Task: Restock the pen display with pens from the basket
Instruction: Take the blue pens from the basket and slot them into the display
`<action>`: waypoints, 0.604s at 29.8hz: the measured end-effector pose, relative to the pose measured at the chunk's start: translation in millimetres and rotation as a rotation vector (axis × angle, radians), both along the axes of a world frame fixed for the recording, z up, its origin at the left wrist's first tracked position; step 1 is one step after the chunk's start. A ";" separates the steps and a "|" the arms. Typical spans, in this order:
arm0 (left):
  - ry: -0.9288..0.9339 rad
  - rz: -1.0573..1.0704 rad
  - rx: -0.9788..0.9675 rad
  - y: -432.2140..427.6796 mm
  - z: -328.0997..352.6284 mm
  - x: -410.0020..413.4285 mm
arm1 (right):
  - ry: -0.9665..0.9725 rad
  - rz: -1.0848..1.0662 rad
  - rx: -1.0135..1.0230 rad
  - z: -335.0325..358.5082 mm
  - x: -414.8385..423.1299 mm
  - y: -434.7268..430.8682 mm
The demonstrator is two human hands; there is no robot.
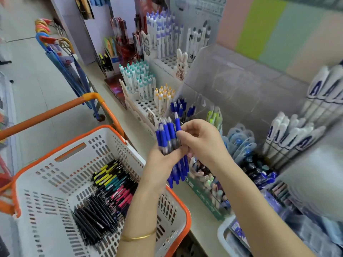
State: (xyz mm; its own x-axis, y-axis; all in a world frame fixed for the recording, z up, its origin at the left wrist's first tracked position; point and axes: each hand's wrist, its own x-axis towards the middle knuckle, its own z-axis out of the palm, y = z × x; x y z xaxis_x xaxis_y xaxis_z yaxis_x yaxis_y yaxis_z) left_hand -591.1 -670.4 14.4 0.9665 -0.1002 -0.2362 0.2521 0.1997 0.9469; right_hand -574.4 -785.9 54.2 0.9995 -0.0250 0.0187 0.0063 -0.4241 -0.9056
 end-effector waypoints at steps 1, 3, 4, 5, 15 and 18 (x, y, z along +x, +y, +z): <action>0.030 0.012 -0.054 -2.2 1.7 4.0 | -0.024 -0.029 -0.023 2.5 4.5 -1.5; 0.068 0.063 -0.136 -4.3 4.2 14.7 | -0.096 -0.122 -0.020 9.3 16.2 -5.3; 0.071 0.086 -0.125 -4.6 6.0 21.5 | -0.145 -0.189 0.024 14.1 24.0 -9.1; 0.073 0.106 -0.100 -4.8 8.7 28.9 | -0.198 -0.263 0.092 20.6 33.0 -12.9; -0.012 0.068 -0.112 -15.9 38.3 85.8 | -0.426 -0.524 -0.013 59.0 115.4 -36.3; -0.011 0.060 -0.106 -18.6 38.6 96.4 | -0.338 -0.492 -0.173 43.1 130.4 -35.0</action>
